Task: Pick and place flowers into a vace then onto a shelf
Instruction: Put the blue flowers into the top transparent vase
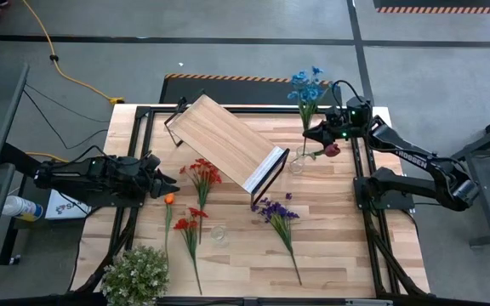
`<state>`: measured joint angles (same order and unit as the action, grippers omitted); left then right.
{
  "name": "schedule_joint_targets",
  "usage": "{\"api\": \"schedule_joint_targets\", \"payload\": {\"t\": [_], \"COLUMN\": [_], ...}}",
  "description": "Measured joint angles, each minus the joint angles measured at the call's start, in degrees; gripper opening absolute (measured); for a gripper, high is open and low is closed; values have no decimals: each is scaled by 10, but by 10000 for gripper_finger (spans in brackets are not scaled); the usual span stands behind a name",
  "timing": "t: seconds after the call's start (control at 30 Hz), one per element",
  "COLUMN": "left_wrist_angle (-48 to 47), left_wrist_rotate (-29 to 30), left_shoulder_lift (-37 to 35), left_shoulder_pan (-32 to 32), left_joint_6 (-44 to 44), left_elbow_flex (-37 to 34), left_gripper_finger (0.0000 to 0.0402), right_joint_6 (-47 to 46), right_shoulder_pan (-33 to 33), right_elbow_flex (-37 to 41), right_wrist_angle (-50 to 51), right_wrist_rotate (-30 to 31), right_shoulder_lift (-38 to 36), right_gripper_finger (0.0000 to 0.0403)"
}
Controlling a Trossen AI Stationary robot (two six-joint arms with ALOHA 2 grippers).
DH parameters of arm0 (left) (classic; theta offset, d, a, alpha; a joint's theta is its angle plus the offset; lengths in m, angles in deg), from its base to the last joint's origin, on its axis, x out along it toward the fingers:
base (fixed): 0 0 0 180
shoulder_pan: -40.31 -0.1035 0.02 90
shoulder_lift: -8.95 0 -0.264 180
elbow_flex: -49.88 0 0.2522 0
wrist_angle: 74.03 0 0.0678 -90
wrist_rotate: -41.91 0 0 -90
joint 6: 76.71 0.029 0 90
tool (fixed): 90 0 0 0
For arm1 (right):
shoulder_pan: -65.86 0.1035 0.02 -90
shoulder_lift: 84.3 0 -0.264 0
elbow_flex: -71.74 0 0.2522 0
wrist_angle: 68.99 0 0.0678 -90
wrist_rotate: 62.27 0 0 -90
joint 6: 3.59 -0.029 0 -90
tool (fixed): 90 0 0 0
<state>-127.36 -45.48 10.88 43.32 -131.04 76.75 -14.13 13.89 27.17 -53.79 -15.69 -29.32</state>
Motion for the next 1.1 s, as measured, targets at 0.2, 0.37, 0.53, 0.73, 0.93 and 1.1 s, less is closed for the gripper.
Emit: {"api": "schedule_joint_targets", "payload": {"t": [0.2, 0.37, 0.53, 0.73, 0.93, 1.1], "left_wrist_angle": [0, 0, 0, 0, 0, 0], "left_wrist_rotate": [0, 0, 0, 0, 0, 0], "left_shoulder_lift": [0, 0, 0, 0, 0, 0], "left_shoulder_pan": [0, 0, 0, 0, 0, 0], "left_joint_6": [0, 0, 0, 0, 0, 0], "left_elbow_flex": [0, 0, 0, 0, 0, 0], "left_gripper_finger": [376, 376, 376, 376, 376, 376], "right_joint_6": [1, 1, 1, 1, 1, 1], "right_shoulder_pan": [0, 0, 0, 0, 0, 0], "right_elbow_flex": [0, 0, 0, 0, 0, 0], "right_wrist_angle": [13, 14, 17, 47, 60, 61], "right_wrist_rotate": [-1, -2, -6, -7, -7, -7], "right_shoulder_lift": [0, 0, 0, 0, 0, 0], "right_gripper_finger": [51, 48, 41, 43, 59, 71]}}
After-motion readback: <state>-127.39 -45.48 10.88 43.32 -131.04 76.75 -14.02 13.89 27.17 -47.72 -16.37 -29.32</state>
